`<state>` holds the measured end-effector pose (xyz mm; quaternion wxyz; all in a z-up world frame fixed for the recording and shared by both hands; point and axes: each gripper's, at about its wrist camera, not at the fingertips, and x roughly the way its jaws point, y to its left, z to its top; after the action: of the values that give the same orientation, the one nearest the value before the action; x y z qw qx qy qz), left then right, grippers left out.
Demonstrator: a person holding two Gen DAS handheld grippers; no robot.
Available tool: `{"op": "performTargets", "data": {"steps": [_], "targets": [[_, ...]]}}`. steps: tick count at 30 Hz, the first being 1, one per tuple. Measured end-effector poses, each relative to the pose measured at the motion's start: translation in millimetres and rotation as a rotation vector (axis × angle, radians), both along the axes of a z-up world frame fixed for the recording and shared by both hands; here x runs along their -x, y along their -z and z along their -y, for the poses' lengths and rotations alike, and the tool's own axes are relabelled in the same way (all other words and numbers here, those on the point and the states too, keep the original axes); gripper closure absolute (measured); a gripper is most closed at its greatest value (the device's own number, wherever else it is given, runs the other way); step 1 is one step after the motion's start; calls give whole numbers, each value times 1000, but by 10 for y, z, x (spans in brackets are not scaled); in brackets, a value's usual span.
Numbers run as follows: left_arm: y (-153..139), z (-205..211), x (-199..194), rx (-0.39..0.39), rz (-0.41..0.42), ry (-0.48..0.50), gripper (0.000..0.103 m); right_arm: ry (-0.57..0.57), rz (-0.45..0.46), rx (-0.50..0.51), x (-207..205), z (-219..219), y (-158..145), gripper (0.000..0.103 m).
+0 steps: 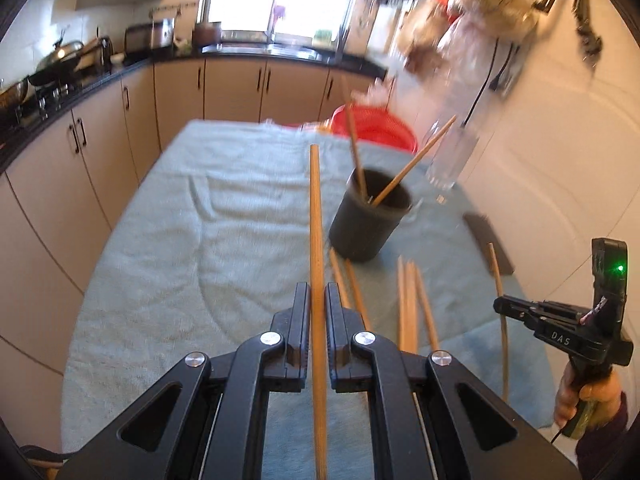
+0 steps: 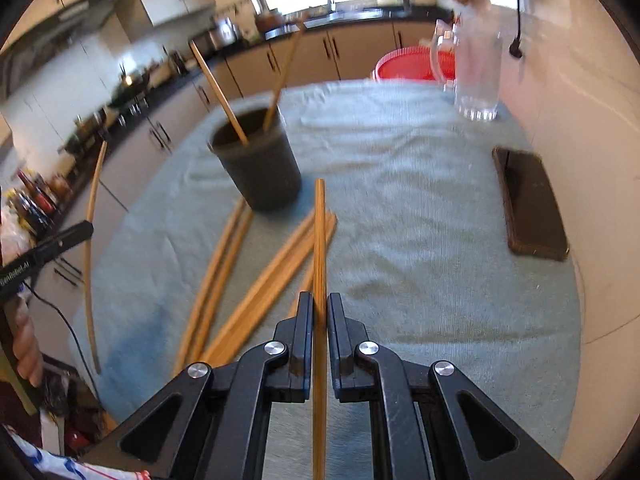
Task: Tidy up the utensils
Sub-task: 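Raise both chopsticks upright and lower them into the black holder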
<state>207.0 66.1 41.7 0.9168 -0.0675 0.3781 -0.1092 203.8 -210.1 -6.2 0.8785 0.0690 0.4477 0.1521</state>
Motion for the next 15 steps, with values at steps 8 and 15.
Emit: {"op": "performTargets", "data": {"steps": [8, 15], "targets": [[-494, 95, -63, 81, 177, -44, 96, 56, 214, -58, 53, -9, -639, 96], [-745, 235, -593, 148, 273, -127, 96, 114, 413, -148, -196, -102, -1174, 96]]}}
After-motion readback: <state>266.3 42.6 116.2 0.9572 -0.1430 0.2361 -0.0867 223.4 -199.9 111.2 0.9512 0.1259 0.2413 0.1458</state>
